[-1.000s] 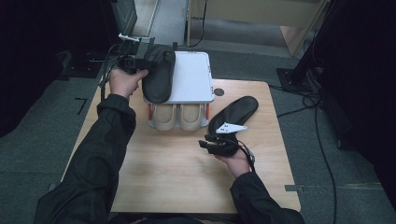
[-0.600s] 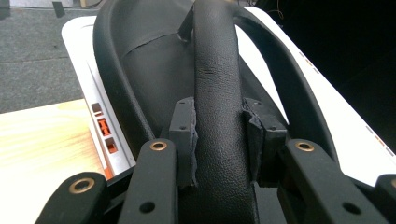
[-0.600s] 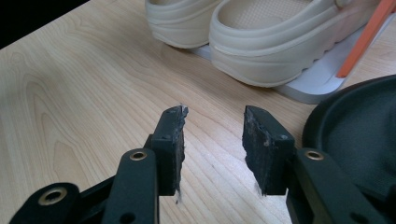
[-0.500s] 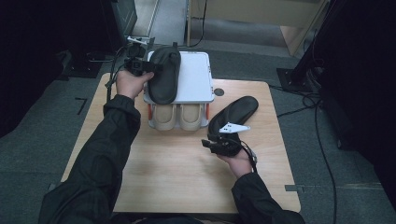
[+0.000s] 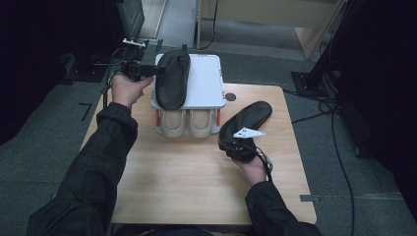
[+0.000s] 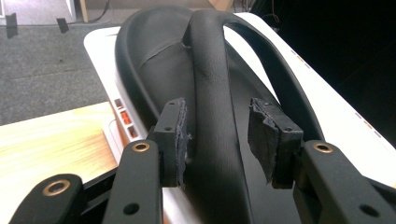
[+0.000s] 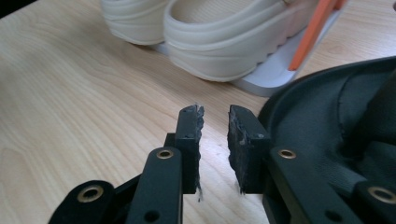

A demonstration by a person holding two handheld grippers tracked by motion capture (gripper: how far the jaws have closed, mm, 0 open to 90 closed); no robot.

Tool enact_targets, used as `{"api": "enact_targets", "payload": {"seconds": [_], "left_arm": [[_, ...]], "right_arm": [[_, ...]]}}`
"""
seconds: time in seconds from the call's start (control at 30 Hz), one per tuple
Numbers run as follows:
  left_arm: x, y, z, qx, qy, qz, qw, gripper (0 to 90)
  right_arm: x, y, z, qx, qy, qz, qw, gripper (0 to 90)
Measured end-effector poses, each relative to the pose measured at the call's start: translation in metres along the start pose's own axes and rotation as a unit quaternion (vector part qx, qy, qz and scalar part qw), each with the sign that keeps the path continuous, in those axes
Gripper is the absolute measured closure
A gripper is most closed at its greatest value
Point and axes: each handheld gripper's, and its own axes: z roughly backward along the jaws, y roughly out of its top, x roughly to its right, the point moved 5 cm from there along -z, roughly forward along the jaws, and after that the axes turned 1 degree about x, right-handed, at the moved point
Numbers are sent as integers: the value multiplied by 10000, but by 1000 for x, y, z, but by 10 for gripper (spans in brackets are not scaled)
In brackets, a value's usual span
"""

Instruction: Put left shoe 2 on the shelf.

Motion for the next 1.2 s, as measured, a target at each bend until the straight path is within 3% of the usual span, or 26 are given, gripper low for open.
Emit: {"api": "enact_targets", "payload": {"seconds": [0.3,0.43,0.53,0.67,0.87,1.03,1.2], "left_arm": [[-12,-21,22,-46,19,-61,10000,571],[-12,-29,32,0,-8,-101,9999,565],[-13,-36,38,46,-28,-91,9999,558],[-13,-46,42,60,-63,-78,9999,552],[-12,-58,47,35,-132,-126,9998,536],[-9,-68,51,86,-160,-152,9997,526],[-11,-78,52,103,-192,-75,9997,523]], "right_arm": [[8,3,-9,-25,-142,7,9999,762],[18,6,-2,-53,-200,7,9998,767],[25,5,5,-2,-207,166,9996,751],[38,10,14,95,-224,-1,9997,756],[55,17,26,214,-224,119,9994,666],[73,27,36,440,-263,55,9987,601],[92,31,34,356,-300,96,9989,553]]}}
